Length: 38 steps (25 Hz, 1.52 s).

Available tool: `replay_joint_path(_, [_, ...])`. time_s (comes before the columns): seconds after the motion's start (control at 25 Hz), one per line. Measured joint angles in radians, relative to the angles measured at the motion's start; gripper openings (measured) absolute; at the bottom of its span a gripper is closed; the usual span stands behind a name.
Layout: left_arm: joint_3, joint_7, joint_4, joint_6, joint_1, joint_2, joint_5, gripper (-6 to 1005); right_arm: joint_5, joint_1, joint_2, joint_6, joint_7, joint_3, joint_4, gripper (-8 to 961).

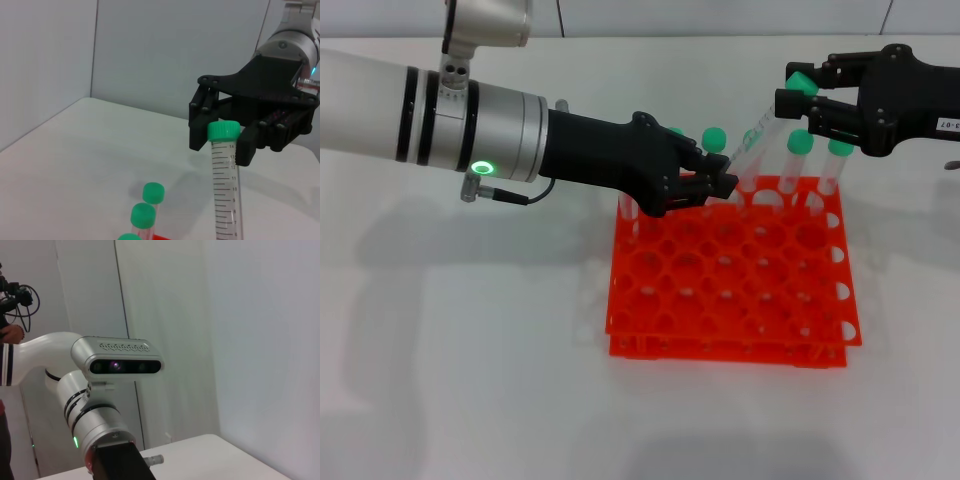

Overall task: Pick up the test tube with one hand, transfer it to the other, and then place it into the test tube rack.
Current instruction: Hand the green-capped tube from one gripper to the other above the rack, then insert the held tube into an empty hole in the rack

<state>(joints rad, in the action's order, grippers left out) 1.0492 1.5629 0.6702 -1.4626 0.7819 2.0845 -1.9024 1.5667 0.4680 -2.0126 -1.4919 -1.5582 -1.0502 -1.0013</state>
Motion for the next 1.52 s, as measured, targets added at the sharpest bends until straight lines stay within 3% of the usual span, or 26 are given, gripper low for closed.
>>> replay_joint_path(0.28, [0.004, 0.000, -0.003, 0.003, 0.001, 0.002, 0.002, 166, -0.001, 0.001, 0.000, -0.002, 0.000, -0.004, -0.004, 301])
replay_joint_path(0.6, [0.101, 0.006, -0.003, 0.067, -0.007, 0.003, 0.051, 166, 0.001, 0.001, 0.000, -0.003, -0.001, -0.012, -0.005, 286])
replay_joint_path(0.88, [0.118, 0.012, -0.004, 0.079, -0.007, 0.002, 0.070, 165, 0.000, 0.001, 0.000, -0.002, -0.002, -0.011, -0.006, 280])
replay_joint_path(1.12, [0.118, 0.019, -0.005, 0.080, -0.008, 0.000, 0.076, 86, 0.000, 0.001, 0.000, -0.002, -0.002, -0.011, -0.006, 277])
replay_joint_path(1.52, [0.114, 0.044, 0.001, 0.073, -0.017, 0.000, 0.089, 232, -0.001, 0.001, 0.000, -0.001, -0.002, -0.011, -0.007, 270])
